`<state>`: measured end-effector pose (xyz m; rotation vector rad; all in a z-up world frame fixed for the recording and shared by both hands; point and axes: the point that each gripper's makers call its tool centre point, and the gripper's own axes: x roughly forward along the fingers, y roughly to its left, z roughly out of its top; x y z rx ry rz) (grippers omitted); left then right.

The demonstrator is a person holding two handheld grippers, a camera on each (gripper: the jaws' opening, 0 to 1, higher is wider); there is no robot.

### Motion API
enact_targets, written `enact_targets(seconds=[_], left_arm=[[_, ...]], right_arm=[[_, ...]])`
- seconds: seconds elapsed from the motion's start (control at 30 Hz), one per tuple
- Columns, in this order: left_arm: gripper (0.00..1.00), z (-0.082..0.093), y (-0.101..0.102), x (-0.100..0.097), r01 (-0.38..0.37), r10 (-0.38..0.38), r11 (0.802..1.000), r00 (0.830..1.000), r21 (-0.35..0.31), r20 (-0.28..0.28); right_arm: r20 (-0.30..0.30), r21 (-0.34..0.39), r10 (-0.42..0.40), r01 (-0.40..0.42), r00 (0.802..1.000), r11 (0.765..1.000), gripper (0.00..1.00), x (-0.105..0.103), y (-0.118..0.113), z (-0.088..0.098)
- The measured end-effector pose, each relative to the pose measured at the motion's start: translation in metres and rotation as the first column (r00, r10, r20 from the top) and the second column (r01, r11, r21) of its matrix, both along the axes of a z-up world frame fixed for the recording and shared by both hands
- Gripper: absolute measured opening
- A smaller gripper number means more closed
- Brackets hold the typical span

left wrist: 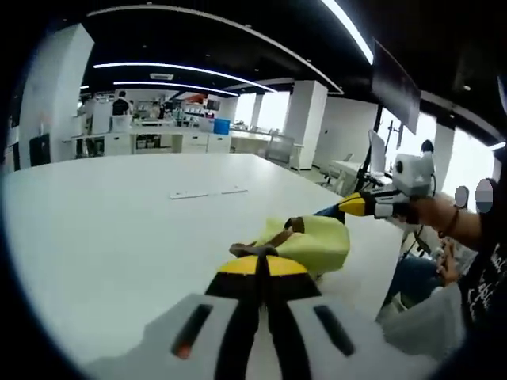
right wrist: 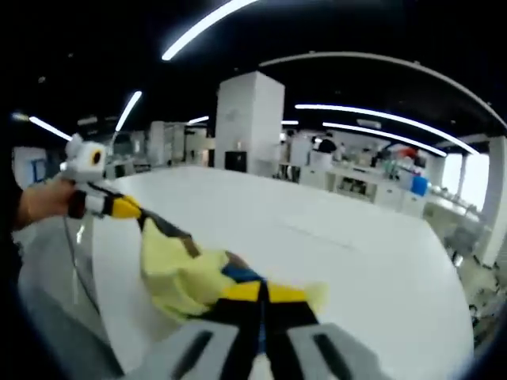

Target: Fold the garment on the visible template until the final outline fits inside the template.

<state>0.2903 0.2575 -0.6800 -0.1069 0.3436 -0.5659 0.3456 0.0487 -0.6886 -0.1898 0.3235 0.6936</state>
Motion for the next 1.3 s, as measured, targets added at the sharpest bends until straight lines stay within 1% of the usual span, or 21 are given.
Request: enact_targets(seconds=[0.1, 0.2, 0.3, 0.4, 0.5, 0.53, 0.57, 0.67, 0.8, 0.9, 1.03, 1.17, 1.3], left_arm=[[0.00, 0.007, 0.005, 0.005, -0.007, 0.007, 1.000, 1.000, -0.011, 0.012], [0.00, 0.015, 0.010, 0.009, -0.013, 0.013, 1.000, 1.000, -0.015, 0.020], [0.00, 0.023, 0.014, 0.014, -0.019, 0.019, 1.000, 0.999, -0.006, 0.038], [0.00, 0.036, 0.017, 0.021, -0.023, 0.024, 1.000, 0.998, -0.012, 0.065], [0.00, 0.047, 0.020, 0.026, -0.029, 0.031, 0.999, 0.996, -0.023, 0.083], [0.00, 0.052, 0.021, 0.029, -0.029, 0.032, 0.999, 0.995, -0.033, 0.092], [0.00, 0.052, 0.021, 0.030, -0.029, 0.032, 0.999, 0.995, -0.033, 0.093], [0.00, 0.061, 0.026, 0.041, -0.034, 0.037, 0.999, 0.994, -0.027, 0.107], [0.00, 0.074, 0.026, 0.056, -0.029, 0.031, 0.999, 0.990, -0.015, 0.138], [0.00, 0.079, 0.026, 0.067, -0.033, 0.033, 0.999, 0.987, -0.004, 0.154], [0.00, 0.083, 0.027, 0.087, -0.054, 0.056, 0.998, 0.984, -0.014, 0.168], [0.00, 0.082, 0.028, 0.104, -0.073, 0.077, 0.997, 0.983, -0.031, 0.167], [0.00, 0.075, 0.030, 0.123, -0.098, 0.101, 0.995, 0.983, -0.024, 0.156]], right_arm=[[0.014, 0.019, -0.029, 0.028, 0.999, 0.999, 0.00, 0.007, -0.007, 0.008], [0.040, 0.007, -0.073, 0.073, 0.997, 0.997, 0.00, 0.017, -0.017, 0.017], [0.058, 0.013, -0.101, 0.100, 0.993, 0.995, 0.00, 0.023, -0.025, 0.025], [0.076, 0.016, -0.121, 0.120, 0.990, 0.993, 0.00, 0.028, -0.031, 0.033], [0.092, 0.011, -0.124, 0.124, 0.988, 0.992, 0.00, 0.034, -0.036, 0.042], [0.093, 0.010, -0.124, 0.123, 0.988, 0.992, 0.00, 0.036, -0.037, 0.043], [0.089, 0.009, -0.125, 0.125, 0.988, 0.992, 0.00, 0.039, -0.039, 0.045], [0.099, 0.006, -0.127, 0.127, 0.987, 0.992, 0.00, 0.045, -0.042, 0.049], [0.115, 0.008, -0.129, 0.129, 0.985, 0.992, 0.00, 0.055, -0.041, 0.057], [0.122, 0.007, -0.135, 0.135, 0.983, 0.991, 0.00, 0.065, -0.042, 0.063], [0.126, 0.013, -0.143, 0.142, 0.982, 0.990, 0.00, 0.078, -0.040, 0.067], [0.134, 0.014, -0.141, 0.140, 0.981, 0.990, 0.00, 0.096, -0.036, 0.070], [0.114, 0.028, -0.151, 0.149, 0.982, 0.988, 0.00, 0.113, -0.034, 0.066]])
